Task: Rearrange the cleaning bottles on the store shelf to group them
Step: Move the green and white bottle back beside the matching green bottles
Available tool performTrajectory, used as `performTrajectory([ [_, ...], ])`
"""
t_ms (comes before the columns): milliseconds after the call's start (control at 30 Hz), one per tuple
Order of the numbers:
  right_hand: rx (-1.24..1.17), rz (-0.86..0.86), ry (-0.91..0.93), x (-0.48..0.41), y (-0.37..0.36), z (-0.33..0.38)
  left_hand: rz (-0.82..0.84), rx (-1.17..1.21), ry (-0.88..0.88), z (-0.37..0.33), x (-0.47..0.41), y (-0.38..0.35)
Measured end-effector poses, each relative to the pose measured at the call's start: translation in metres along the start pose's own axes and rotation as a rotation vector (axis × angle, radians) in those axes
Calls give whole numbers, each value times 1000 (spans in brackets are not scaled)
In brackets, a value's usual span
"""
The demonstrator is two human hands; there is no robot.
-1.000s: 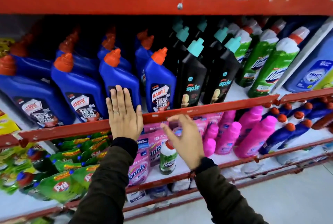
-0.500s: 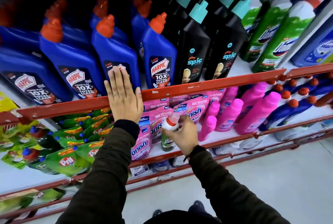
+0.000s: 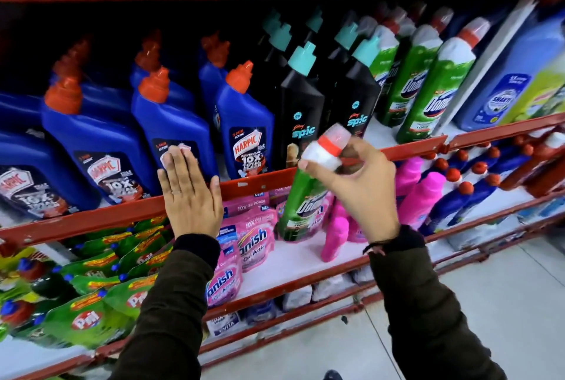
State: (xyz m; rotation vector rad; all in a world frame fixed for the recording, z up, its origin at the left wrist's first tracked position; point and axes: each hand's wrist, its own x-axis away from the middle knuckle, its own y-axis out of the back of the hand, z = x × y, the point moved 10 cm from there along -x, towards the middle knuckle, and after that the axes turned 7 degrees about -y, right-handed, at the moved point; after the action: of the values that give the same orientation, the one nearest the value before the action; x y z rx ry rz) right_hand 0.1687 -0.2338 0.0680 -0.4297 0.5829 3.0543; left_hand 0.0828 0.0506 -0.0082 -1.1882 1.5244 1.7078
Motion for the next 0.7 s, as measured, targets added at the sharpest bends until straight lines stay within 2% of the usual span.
performTrajectory([
  [167,-4,-242,99,-29,76,59,-43,7,-40,-4,-3,-2],
  [367,152,-555,190,-52,137,97,-43,0,-22,-1,1,-7],
  [533,192,-618,200,-78,146,78,-46,21,-24,-2,2,-7],
  [700,203,-542,191,-104,132,43,-19,33,-13,1,9,-5],
])
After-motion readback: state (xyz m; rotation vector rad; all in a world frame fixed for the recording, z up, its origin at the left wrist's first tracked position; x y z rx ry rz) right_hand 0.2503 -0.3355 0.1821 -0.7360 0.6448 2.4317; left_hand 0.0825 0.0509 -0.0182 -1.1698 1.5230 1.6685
